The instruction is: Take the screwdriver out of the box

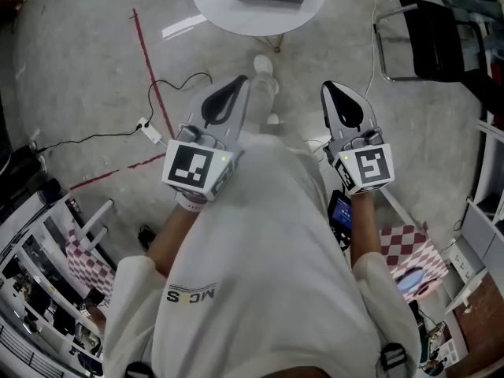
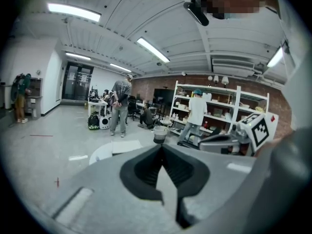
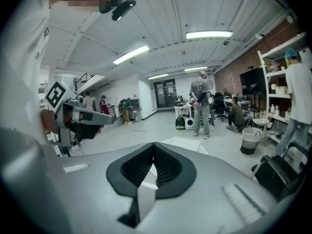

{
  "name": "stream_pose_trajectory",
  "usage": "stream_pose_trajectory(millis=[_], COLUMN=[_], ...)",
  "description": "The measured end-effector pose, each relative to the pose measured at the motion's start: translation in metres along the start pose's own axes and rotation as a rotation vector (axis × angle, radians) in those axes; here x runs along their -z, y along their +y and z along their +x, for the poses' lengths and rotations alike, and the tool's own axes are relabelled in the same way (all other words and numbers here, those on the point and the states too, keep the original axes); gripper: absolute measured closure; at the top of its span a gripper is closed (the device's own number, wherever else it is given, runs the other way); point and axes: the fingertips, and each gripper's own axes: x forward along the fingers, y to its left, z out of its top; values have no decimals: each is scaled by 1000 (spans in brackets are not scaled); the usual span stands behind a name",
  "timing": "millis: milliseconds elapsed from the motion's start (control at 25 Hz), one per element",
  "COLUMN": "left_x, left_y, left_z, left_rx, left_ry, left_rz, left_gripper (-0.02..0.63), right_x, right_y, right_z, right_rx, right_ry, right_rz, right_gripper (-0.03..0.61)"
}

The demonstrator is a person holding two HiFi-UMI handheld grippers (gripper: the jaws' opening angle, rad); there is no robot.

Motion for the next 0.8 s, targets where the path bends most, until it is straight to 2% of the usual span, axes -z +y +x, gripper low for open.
stream_pose_trajectory(millis=[160, 400, 560, 800], left_x=[-10, -42, -59, -61], left_y=[30, 93, 129, 179], left_z=[53, 129, 159, 174], left_rx=[3, -11, -18, -32], left_ry=[-17, -8, -9, -14], left_rz=[-20, -74, -103, -151], left_gripper=[612, 612, 612, 612], right_x=[-9, -41, -53, -70], right_y=[-22, -73, -92, -95], right_z=[46, 128, 179, 242], right_rx=[-67, -103, -161, -228], right_ry=[52, 111, 187, 253], right_rz=[-119, -191, -290, -346], right_gripper=[580, 579, 578, 575])
